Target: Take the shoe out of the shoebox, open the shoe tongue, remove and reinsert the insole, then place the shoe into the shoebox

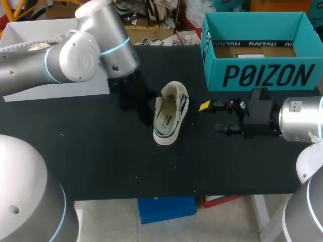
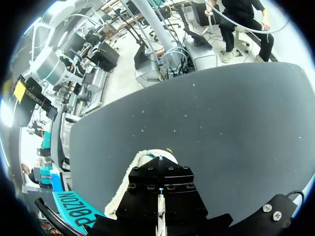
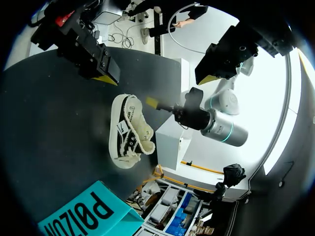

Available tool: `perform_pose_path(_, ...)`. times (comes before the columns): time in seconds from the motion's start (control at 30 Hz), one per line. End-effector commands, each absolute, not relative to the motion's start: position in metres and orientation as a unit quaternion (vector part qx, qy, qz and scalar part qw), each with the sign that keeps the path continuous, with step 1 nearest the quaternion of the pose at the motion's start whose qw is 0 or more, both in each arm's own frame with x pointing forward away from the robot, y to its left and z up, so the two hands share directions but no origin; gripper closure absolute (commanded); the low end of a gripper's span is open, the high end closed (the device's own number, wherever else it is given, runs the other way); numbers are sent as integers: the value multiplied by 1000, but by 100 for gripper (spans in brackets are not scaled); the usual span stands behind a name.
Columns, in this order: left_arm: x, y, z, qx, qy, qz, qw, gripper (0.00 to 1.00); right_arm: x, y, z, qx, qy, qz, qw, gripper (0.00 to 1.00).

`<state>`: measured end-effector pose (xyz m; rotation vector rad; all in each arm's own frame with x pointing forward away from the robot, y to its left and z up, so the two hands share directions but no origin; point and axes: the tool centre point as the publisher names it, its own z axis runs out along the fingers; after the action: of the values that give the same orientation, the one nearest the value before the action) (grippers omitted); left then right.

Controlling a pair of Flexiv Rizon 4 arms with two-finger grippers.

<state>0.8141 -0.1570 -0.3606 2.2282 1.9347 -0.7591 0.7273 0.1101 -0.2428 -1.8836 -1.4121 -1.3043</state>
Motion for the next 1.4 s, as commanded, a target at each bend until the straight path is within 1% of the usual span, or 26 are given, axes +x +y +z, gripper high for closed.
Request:
perform_pose_path(0.03,815,-162,-365,731,635,-248,42,100,727,110,-242,-682,-512,-472,224,0)
perform_pose_path(0.37,819,-162,-380,731,638,-241,29,100,727,110,-242,-682,-512,-472,224,0)
perform_pose_path(0.77,832,-176,-383,732,638,-238,24,100,727,110,-242,-682,-512,-472,224,0)
perform_pose_path(1.0,832,-183,-394,731,639,-238,9,100,727,110,-242,-682,-512,-472,224,0)
perform_pose_path(1.4,821,-169,-351,739,631,-238,1,100,727,110,-242,-682,-512,-472,224,0)
